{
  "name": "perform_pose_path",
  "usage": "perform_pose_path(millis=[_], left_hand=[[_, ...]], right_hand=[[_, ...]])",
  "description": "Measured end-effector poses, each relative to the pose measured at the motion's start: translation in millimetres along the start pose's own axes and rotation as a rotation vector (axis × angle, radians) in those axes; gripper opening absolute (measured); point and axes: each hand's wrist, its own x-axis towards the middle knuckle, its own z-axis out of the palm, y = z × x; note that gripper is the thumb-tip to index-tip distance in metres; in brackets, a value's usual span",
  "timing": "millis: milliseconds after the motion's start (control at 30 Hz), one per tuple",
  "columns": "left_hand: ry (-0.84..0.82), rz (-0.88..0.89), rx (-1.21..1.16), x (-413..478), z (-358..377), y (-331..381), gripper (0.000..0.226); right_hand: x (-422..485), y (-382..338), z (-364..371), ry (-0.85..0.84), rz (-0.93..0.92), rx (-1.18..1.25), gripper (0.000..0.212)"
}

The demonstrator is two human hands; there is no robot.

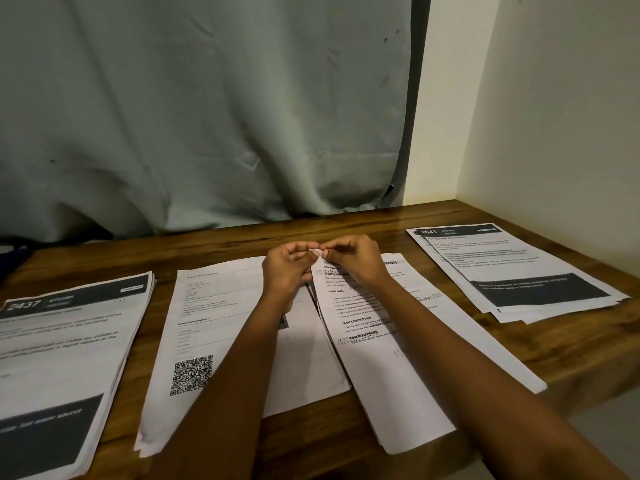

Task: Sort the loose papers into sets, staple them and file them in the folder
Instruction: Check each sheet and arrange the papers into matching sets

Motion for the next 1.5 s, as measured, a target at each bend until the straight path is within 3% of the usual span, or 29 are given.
perform_pose_path(millis=[233,333,467,533,967,1167,1333,1433,1500], left_hand=[[0.064,0.086,0.082,4,-3,-2,0.012],[0.141,0.184,0.51,6,-10,-7,0.022],[-0.049,0.105,1.079,10,-11,-17,0.034],[-0.112,0.092,1.2,11,-10,-17,0.038],[-0.061,0.045,1.017,7,-6,-9,0.031],[-0.027,0.079,0.9,7,-6,-12,0.005],[-0.017,0.101,0.879,0,-1,-7,0.007],[-0.011,0.097,0.693,-3,0,-6,0.009],[0.005,0.084,0.577,-6,2,-2,0.025]], right_hand=[[4,2,-3,-0.037,-0.004,-0.114,0.005],[5,5,-2,-0.083,-0.008,-0.171,0.003],[5,10,1,-0.097,0.017,-0.216,0.004],[6,13,4,-0.105,0.035,-0.227,0.006],[18,20,18,-0.158,0.047,-0.276,0.003],[17,22,18,-0.199,0.042,-0.245,0.009],[15,21,17,-0.247,0.019,-0.206,0.016],[15,19,17,-0.25,-0.006,-0.21,0.014],[13,15,15,-0.234,-0.008,-0.155,0.014]])
